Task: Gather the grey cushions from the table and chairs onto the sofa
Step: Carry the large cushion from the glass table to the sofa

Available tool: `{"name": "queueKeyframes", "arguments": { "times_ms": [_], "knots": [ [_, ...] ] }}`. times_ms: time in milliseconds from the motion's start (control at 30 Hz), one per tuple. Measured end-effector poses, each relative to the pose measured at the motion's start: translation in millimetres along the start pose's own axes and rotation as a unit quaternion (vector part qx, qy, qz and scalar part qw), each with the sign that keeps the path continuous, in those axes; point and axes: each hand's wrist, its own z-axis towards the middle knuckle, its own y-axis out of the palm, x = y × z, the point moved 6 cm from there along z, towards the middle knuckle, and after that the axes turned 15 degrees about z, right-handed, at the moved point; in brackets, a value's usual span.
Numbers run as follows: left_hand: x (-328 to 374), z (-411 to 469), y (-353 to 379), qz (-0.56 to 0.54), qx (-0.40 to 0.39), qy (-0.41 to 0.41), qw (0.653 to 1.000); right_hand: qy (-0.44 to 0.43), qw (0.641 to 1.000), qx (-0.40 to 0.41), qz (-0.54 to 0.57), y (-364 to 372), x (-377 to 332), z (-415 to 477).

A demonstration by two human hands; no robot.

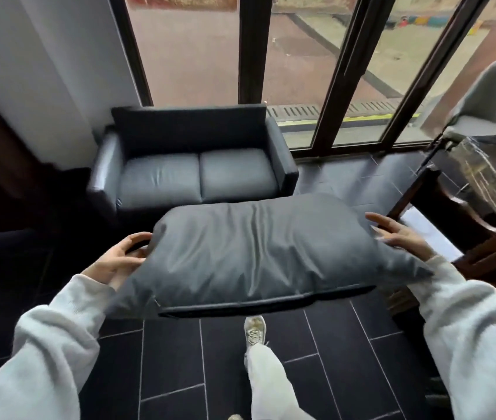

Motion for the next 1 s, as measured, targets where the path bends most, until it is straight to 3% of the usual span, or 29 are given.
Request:
{"name": "queueKeyframes", "arguments": {
  "times_ms": [200,467,800,1000],
  "knots": [
    [45,103,-27,0.033,0.001,0.027,0.999,-0.052,0.997,-0.029,-0.056,26,-35,108],
    [125,221,-64,0.026,0.138,0.005,0.990,-0.032,0.999,-0.005,-0.041,94,-81,274],
    [142,330,-132,-0.005,0.261,-0.027,0.965,-0.057,0.991,0.057,-0.111,173,-102,416],
    [169,445,-186,0.071,0.234,-0.048,0.968,-0.114,0.976,0.100,-0.158,199,-109,505]
  ]
}}
